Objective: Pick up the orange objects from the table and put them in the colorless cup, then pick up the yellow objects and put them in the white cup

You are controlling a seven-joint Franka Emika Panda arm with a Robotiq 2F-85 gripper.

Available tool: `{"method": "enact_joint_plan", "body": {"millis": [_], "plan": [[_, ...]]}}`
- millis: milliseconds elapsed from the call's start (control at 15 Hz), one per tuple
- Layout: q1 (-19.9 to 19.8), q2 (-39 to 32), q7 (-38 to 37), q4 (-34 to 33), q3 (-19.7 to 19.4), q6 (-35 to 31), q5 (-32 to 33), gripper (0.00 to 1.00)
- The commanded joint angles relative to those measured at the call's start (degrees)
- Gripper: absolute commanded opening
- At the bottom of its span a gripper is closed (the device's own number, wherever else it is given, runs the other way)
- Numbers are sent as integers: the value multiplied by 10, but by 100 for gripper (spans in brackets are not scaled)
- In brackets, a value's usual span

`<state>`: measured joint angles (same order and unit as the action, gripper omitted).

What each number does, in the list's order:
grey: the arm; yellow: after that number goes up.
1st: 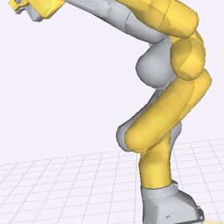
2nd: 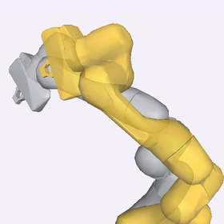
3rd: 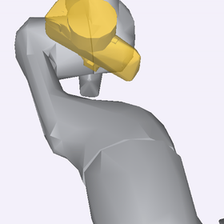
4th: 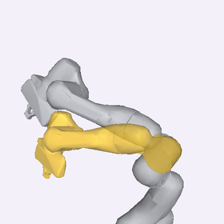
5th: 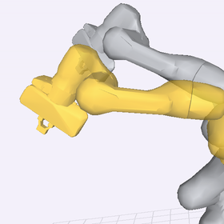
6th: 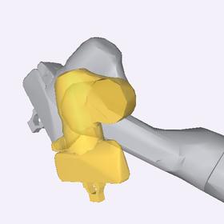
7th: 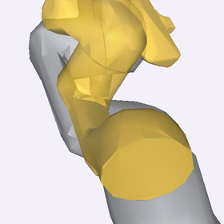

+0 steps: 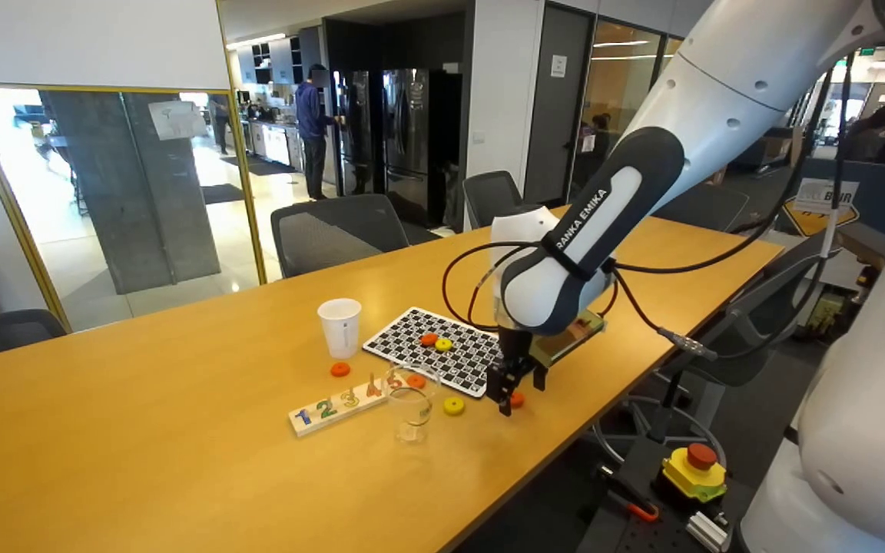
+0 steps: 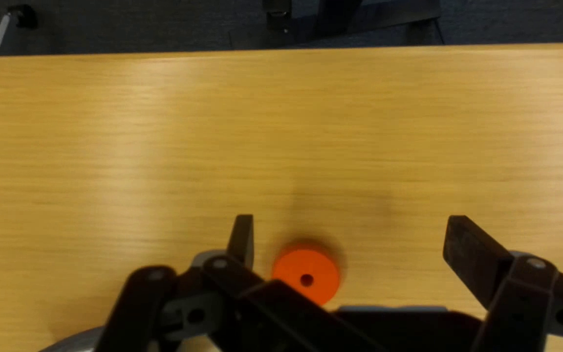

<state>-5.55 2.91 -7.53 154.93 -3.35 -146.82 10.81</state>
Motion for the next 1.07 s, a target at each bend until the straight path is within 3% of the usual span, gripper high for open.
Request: {"method": "enact_joint_plan", "body": {"millis": [0, 600, 1000], "plan": [[-10, -34, -66, -8, -9, -51, 47, 100], [-4, -77, -96, 1, -39, -167, 39, 100], [-10, -75, -29, 14, -29, -182, -77, 100]]}}
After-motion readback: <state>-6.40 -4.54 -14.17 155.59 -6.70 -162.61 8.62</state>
